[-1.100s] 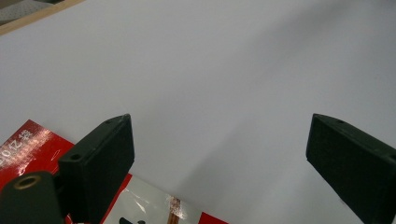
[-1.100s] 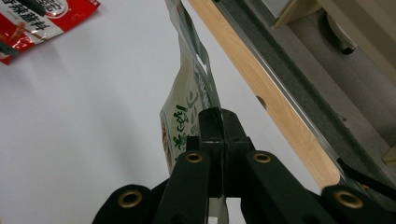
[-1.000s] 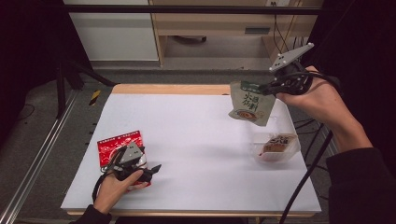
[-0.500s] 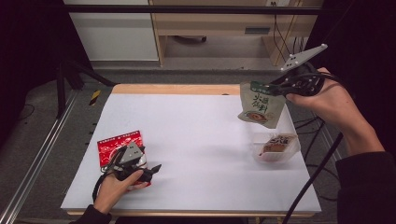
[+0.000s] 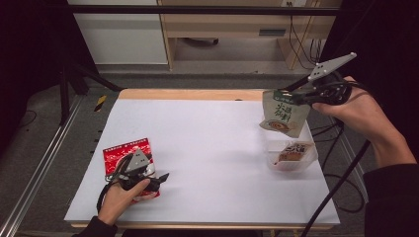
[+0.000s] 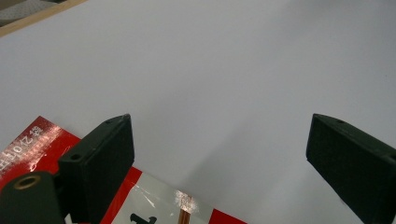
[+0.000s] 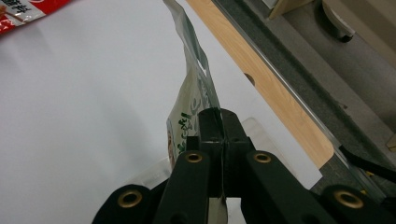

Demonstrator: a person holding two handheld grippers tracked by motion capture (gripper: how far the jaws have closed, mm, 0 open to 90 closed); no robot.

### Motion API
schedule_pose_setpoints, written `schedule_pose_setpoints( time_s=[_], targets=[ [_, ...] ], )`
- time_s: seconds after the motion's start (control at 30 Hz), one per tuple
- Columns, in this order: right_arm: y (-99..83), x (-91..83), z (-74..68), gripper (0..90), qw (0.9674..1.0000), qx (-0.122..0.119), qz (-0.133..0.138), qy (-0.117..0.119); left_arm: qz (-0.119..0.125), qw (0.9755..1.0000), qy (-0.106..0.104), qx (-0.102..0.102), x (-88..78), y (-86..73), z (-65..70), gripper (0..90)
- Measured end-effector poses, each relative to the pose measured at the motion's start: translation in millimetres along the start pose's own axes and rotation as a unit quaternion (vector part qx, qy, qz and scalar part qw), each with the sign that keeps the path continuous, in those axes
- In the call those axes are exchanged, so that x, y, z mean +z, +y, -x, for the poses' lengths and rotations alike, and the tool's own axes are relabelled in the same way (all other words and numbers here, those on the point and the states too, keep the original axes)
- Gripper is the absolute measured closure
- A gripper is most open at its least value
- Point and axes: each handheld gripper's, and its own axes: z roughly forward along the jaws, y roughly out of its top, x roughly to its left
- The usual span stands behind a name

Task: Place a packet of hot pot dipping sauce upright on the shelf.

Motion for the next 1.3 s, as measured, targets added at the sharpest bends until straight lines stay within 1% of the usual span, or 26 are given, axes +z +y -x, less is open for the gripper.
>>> schedule_pose_setpoints(
  time_s=[0.1, 0.27, 0.37, 0.47, 0.6, 0.67, 0.83, 1.0, 1.03, 1.17, 1.2, 1.23, 1.3],
  targets=[
    [-11.3, 3.7, 3.6, 89.9, 1.0, 0.003, 0.0, 0.009, 0.001, 1.0, 0.002, 0.0, -0.5, 0.1, 0.0, 7.5],
    [-23.8, 6.0, 5.3, 89.9, 0.9998, 0.003, 0.0, 0.018, -0.002, 1.0, 0.004, -0.002, 1.0, -0.5, -0.7, 7.5],
    [-31.0, 8.5, 6.1, 89.8, 0.9996, 0.0, -0.002, 0.027, -0.003, 1.0, 0.004, -0.002, 1.7, -0.8, -0.4, 7.5],
    [-36.7, 10.4, 7.6, 89.8, 0.9994, 0.002, -0.002, 0.035, -0.005, 1.0, 0.003, -0.001, 2.5, -0.9, -0.4, 7.5],
    [-41.3, 12.7, 7.4, 89.8, 0.9989, 0.006, -0.01, 0.045, -0.007, 1.0, 0.001, -0.002, 4.5, -1.5, -0.3, 7.5],
    [-43.0, 13.4, 7.6, 89.8, 0.9989, 0.005, -0.014, 0.044, -0.007, 1.0, 0.001, -0.002, 4.3, -1.5, -0.5, 7.5],
    [-47.8, 15.2, 7.3, 89.7, 0.9985, 0.009, -0.012, 0.052, -0.006, 1.0, 0.002, -0.003, 3.2, -1.8, -2.0, 7.5],
    [-52.8, 18.0, 7.1, 89.7, 0.9982, 0.008, -0.018, 0.057, -0.006, 1.0, 0.002, -0.004, 2.8, -1.9, -2.4, 7.5],
    [-53.7, 18.6, 6.7, 89.7, 0.998, 0.013, -0.018, 0.058, -0.006, 1.0, 0.002, -0.004, 2.8, -1.8, -2.3, 7.5],
    [-56.4, 19.9, 7.3, 89.6, 0.998, 0.015, -0.024, 0.056, -0.007, 1.0, 0.001, -0.003, 3.3, -1.8, -1.8, 7.5],
    [-57.6, 20.7, 8.4, 89.6, 0.9981, 0.011, -0.023, 0.057, -0.007, 1.0, 0.001, -0.003, 3.3, -1.8, -1.7, 7.5],
    [-58.1, 21.2, 8.0, 89.6, 0.998, 0.016, -0.023, 0.057, -0.008, 1.0, 0.0, -0.002, 3.5, -1.8, -1.7, 7.5],
    [-59.3, 22.7, 8.2, 89.6, 0.9979, 0.018, -0.023, 0.058, -0.008, 1.0, 0.0, -0.002, 3.5, -1.9, -1.6, 7.5]
  ],
)
